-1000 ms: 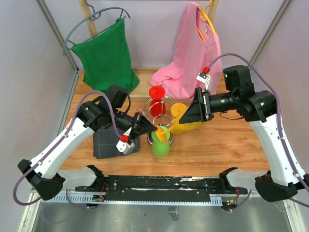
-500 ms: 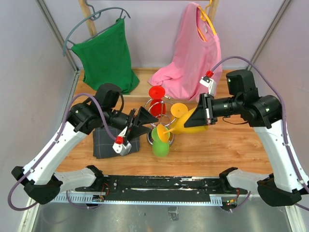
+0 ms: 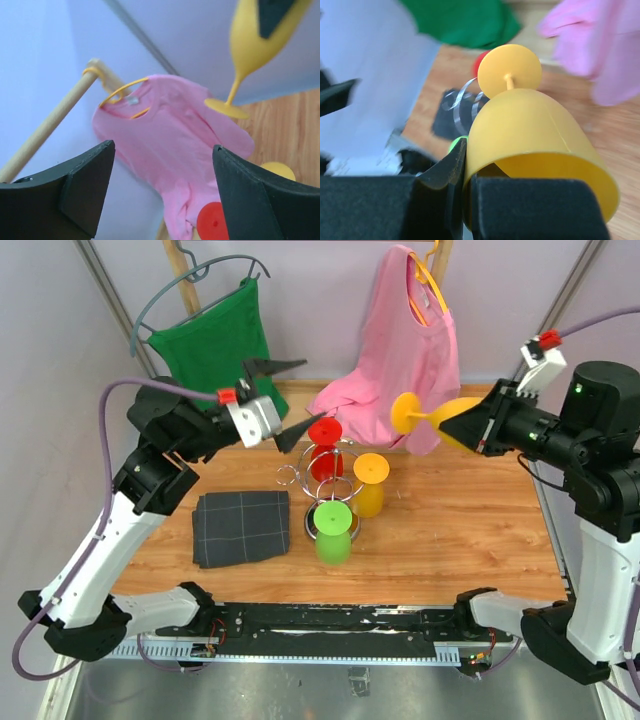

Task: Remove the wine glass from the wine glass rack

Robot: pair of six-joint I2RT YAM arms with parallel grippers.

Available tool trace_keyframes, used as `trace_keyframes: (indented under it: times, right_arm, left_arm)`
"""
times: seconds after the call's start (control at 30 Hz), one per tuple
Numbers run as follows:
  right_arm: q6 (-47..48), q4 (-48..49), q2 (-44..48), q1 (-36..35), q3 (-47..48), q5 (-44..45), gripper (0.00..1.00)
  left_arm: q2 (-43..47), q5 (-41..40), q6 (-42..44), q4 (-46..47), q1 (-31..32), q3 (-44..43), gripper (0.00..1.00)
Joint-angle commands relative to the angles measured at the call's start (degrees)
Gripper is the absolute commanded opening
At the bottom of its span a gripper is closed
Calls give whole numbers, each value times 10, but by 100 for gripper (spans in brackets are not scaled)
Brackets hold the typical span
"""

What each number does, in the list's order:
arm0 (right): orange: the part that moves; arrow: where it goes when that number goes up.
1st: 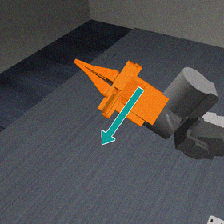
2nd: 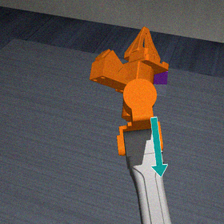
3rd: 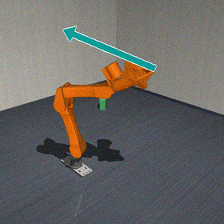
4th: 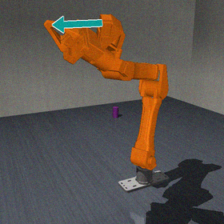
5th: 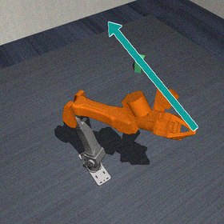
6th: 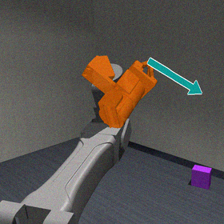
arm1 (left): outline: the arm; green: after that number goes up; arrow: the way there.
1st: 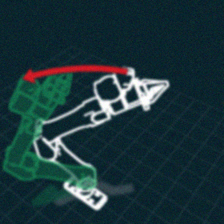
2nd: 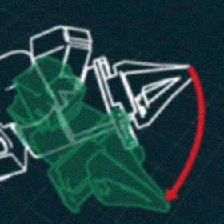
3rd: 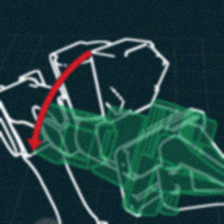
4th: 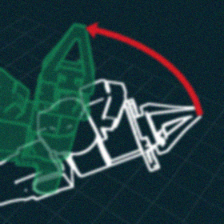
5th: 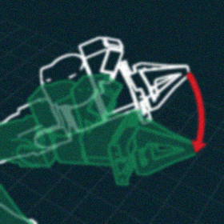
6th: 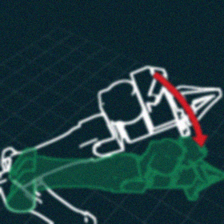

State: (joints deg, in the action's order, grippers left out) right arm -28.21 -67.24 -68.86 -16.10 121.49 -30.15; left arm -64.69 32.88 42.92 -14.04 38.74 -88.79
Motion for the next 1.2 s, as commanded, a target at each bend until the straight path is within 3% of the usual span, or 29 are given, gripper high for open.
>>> trace_keyframes:
  times: [0.0, 0.13, 0.27, 0.43, 0.73, 1.17]
  right_arm:
    - [58, -38, 3, 58, 17, 206, 1]
    - [118, -84, -17, 121, 29, 336, 1]
    - [135, -77, -43, 198, -6, 345, 1]
    - [146, -34, -63, 265, -105, 332, 1]
    - [164, 55, -75, 272, -359, 320, 1]
    - [146, 82, -176, 271, -408, 315, 1]
  left_arm:
    - [15, -171, -291, 85, -49, -5, 84]
    - [57, -140, -412, 47, -160, 36, 84]
    - [121, -110, -399, 7, -219, 99, 84]
    - [173, -118, -389, -29, -223, 132, 84]
    - [145, -142, -434, -110, -223, 96, 88]
    - [97, -132, -453, -199, -223, 30, 89]
